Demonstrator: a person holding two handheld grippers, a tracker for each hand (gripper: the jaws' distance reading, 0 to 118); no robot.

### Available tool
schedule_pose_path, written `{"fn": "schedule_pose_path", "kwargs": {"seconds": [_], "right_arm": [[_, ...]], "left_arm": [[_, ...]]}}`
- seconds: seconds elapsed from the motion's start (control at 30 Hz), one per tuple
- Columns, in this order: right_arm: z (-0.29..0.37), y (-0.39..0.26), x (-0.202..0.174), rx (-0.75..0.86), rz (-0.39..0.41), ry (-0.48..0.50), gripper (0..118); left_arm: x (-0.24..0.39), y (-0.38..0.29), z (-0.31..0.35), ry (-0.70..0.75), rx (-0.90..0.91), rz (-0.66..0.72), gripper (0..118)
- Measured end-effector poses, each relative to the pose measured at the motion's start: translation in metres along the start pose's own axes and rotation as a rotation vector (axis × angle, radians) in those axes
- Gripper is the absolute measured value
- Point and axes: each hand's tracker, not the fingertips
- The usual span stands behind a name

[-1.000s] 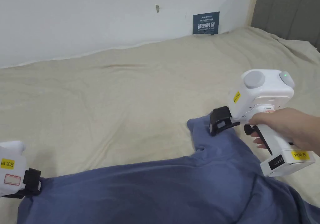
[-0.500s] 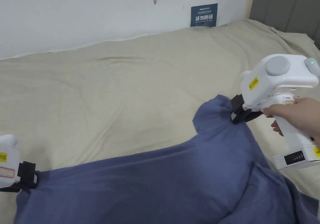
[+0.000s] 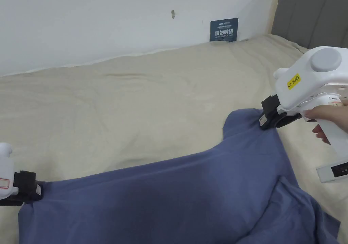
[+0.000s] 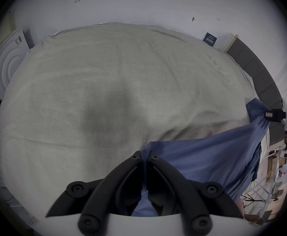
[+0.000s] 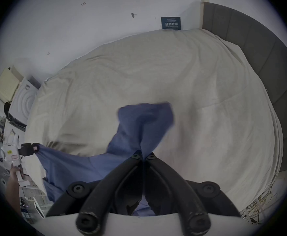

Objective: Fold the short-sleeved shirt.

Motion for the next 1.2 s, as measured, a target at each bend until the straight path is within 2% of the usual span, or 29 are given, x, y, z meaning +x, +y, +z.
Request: {"fn": "schedule_pose_path", "kwargs": {"seconds": [0.23, 0.47, 0.63, 0.77, 0.93, 1.1, 1.2], "right_arm": [[0.043, -0.029, -0.005, 0.08, 0.081, 0.004, 0], [0.108, -0.099, 0.013, 0.166, 0.001, 0.136, 0], [0.133, -0.162, 0.031, 0.158, -0.017, 0.147, 0], [0.112, -0.217, 0.049, 0.093, -0.064, 0.177, 0], [0.061, -0.268, 0.07, 0.04, -0.082, 0.13, 0], [0.034, -0.288, 0.074, 0.004, -0.117, 0.106, 1], [0.027, -0.291, 0.066, -0.009, -0.076, 0.048, 2]], "left_arm": [[-0.005, -0.021, 0.03, -0.024, 0.025, 0.004, 4], [-0.008, -0.08, 0.091, -0.089, 0.126, -0.014, 4], [-0.006, -0.14, 0.125, -0.116, 0.14, -0.029, 4], [-0.009, -0.196, 0.123, -0.185, 0.107, 0.054, 4], [-0.014, -0.255, 0.087, -0.172, 0.054, 0.076, 4], [-0.012, -0.271, 0.07, -0.141, 0.052, 0.071, 4], [-0.012, -0.269, 0.07, -0.144, 0.075, 0.105, 5]]}}
